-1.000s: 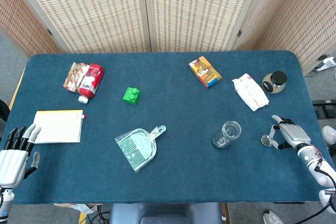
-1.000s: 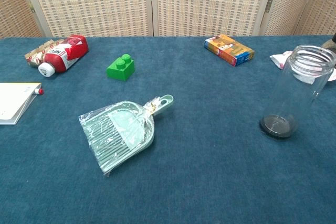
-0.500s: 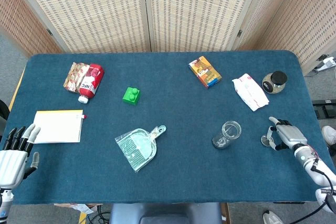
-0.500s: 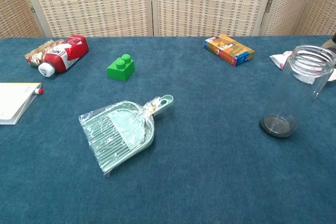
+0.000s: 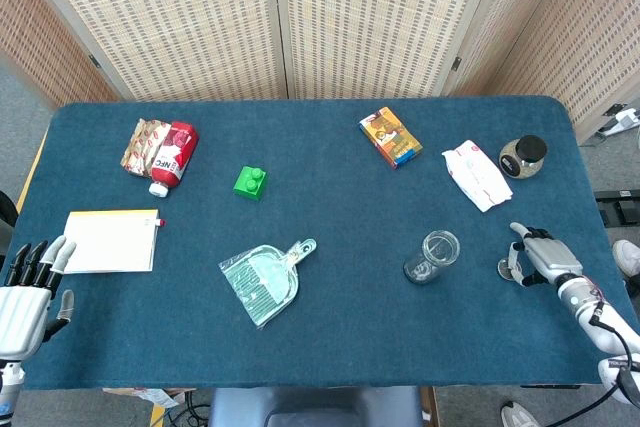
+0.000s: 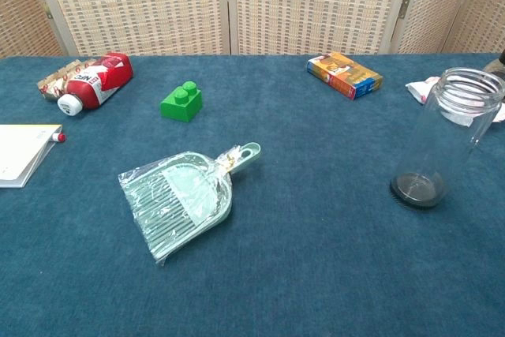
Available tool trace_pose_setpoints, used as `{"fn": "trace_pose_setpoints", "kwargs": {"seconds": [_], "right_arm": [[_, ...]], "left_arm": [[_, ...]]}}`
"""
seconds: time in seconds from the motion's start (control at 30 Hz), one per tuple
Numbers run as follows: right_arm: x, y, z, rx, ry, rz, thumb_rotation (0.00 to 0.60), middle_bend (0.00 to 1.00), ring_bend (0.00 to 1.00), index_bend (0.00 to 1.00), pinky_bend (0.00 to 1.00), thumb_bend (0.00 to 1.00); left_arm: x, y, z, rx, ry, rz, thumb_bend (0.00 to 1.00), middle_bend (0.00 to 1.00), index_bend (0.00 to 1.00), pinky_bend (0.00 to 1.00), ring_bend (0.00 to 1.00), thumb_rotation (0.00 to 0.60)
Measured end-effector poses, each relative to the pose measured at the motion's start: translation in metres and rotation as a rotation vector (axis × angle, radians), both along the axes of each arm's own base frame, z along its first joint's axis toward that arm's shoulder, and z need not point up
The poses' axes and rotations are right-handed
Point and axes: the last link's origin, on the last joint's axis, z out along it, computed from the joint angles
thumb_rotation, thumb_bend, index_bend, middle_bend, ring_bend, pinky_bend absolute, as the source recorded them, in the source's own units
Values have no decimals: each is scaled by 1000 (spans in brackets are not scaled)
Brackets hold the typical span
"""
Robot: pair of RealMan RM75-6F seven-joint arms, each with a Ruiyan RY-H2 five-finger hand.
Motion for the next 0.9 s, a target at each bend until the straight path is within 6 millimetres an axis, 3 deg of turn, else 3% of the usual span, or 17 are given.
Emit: {"fn": "trace_pose_setpoints", "kwargs": {"seconds": [0.57,0.9], "right_arm": [[9,-2,5,-6,-5,28,600,0,0,573,0,447],[36,-1,28,-31,-16,88,600,0,0,574,0,446]], "left_arm": [[0,-1,2,2,-9,-15,539,58,0,0,0,600],[3,-4,3,7,-8,-27,539,58,0,0,0,600]]}}
